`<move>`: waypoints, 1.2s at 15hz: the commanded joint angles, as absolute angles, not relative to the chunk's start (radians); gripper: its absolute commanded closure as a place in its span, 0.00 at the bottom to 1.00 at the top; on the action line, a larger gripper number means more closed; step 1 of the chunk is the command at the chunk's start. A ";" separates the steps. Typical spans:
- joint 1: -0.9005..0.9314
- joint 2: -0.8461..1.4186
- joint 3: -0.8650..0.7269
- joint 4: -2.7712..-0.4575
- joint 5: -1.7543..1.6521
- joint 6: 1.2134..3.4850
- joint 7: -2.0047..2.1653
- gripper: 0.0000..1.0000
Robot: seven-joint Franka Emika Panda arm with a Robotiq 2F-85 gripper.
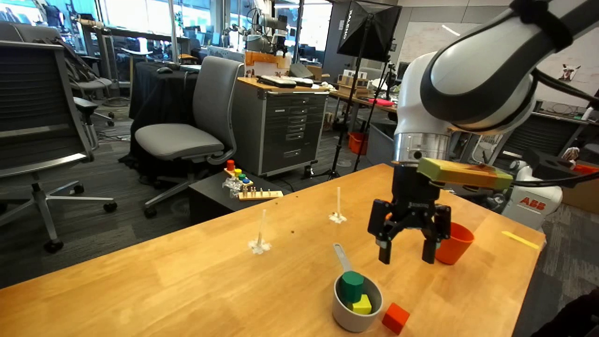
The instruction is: Put the yellow, green and the orange blocks inside the grey measuring cup
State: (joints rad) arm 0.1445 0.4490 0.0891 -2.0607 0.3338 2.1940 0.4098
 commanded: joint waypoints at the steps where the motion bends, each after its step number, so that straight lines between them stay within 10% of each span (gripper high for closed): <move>1: 0.185 0.376 0.068 -2.188 0.277 2.169 0.503 0.00; 18: 0.221 0.547 0.028 -2.168 0.011 2.578 0.496 0.00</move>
State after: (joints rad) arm 0.2093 0.5164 0.0150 -2.1937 -0.0344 2.5395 0.5145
